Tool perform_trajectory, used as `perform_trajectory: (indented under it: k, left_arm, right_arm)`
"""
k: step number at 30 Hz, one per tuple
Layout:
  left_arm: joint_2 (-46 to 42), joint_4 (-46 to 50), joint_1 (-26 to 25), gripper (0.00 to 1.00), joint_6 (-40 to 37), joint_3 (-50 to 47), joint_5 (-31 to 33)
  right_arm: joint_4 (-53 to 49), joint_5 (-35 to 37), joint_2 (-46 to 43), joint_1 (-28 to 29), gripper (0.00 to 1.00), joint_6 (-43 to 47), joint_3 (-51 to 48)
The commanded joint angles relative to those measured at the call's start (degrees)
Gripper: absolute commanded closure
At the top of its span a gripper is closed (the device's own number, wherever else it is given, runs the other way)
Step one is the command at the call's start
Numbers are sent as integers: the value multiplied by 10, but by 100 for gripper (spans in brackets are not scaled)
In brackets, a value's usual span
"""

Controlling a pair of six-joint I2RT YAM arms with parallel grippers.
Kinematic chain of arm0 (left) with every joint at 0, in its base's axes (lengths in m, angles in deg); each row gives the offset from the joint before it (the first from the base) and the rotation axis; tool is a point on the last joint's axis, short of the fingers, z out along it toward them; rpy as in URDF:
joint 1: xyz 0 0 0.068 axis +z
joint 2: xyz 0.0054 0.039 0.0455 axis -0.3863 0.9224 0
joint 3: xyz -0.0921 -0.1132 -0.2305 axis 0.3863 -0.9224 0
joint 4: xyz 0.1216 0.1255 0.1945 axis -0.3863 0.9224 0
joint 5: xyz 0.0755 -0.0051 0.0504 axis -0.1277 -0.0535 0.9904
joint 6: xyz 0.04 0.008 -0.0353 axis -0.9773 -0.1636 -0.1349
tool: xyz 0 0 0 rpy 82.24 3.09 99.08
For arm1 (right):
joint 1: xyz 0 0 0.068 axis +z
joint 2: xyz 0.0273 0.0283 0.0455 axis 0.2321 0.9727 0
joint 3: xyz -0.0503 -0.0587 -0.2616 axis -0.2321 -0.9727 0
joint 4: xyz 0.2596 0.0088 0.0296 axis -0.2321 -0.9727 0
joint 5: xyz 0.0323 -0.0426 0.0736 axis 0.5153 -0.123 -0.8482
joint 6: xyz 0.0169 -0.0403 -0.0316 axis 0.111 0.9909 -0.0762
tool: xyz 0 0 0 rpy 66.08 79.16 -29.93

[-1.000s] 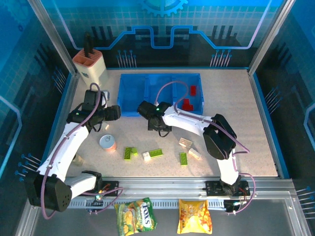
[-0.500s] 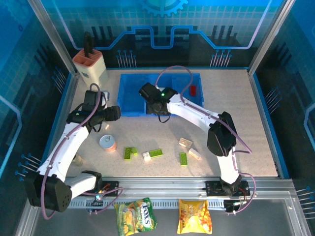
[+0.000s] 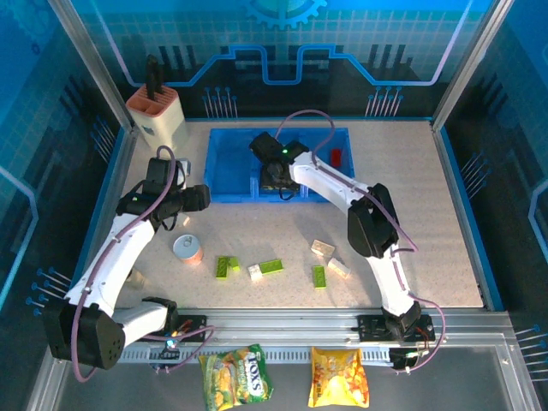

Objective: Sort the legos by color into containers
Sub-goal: Place the lego in the container.

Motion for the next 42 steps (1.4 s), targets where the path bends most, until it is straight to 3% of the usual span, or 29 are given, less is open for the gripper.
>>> perform_trajectory:
  k: [1,21,42]
  left_arm:
    - [-7,-5,8,26,-13,-6,-6]
    - [-4,-7,11,25,-15,-7,-6]
    - [-6,-4,12,26,-14,-6,-6]
  right_arm:
    - [-18,-20,25,-9,33,8,25]
    - [-16,-33,86,-22,29,-6,32]
    - [-25,-22,13,-7,28,-5,10]
